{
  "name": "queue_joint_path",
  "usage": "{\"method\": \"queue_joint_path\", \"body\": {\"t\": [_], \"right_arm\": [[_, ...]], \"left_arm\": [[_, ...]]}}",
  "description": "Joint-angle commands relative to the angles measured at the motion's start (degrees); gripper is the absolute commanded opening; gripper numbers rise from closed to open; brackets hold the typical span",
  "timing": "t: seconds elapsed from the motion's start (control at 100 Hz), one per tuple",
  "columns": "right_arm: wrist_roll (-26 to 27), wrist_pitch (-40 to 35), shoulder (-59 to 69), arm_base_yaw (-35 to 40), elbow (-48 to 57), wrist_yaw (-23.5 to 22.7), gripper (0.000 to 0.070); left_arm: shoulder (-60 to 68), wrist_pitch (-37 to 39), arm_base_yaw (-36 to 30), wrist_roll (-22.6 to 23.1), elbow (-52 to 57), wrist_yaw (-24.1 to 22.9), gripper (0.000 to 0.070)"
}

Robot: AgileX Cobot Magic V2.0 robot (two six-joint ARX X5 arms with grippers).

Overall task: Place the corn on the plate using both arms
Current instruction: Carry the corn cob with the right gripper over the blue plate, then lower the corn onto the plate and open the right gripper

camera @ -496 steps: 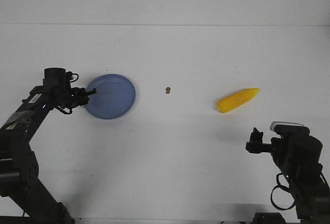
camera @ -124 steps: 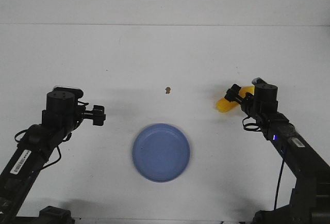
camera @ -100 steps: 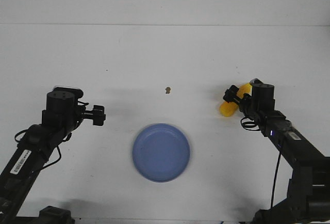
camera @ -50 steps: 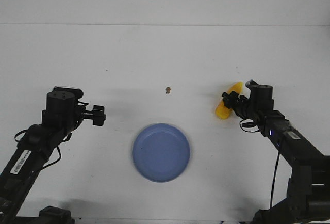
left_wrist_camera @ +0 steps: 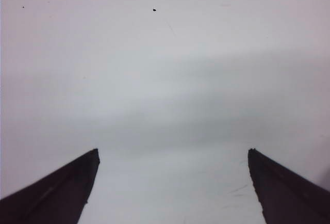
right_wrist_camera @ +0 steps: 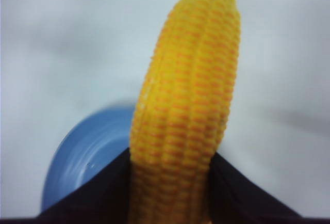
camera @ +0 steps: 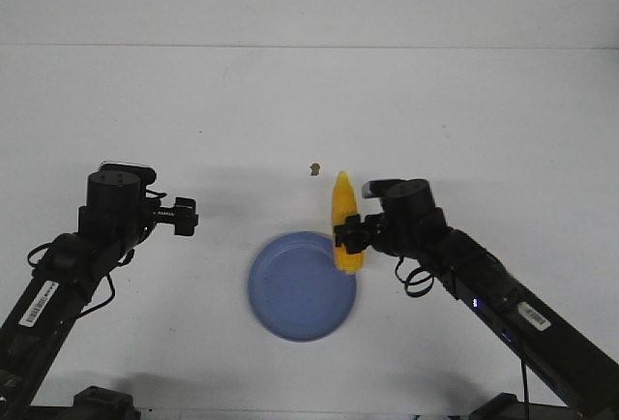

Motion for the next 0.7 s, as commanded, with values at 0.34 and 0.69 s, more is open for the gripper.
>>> {"method": "queue_joint_path", "body": {"t": [0.34, 0.69], "right_arm": [[-1.0, -1.5, 5.1, 9.4, 0.7, 8.9, 0.0441], [-2.4, -1.4, 4.6, 7.8, 0.7, 8.9, 0.054]], "left_arm": [[0.3, -0.1, 0.0, -0.2, 0.6, 0.0, 0.0586], [0.2, -0.1, 0.0, -1.5, 0.6, 0.0, 0.0586]]}}
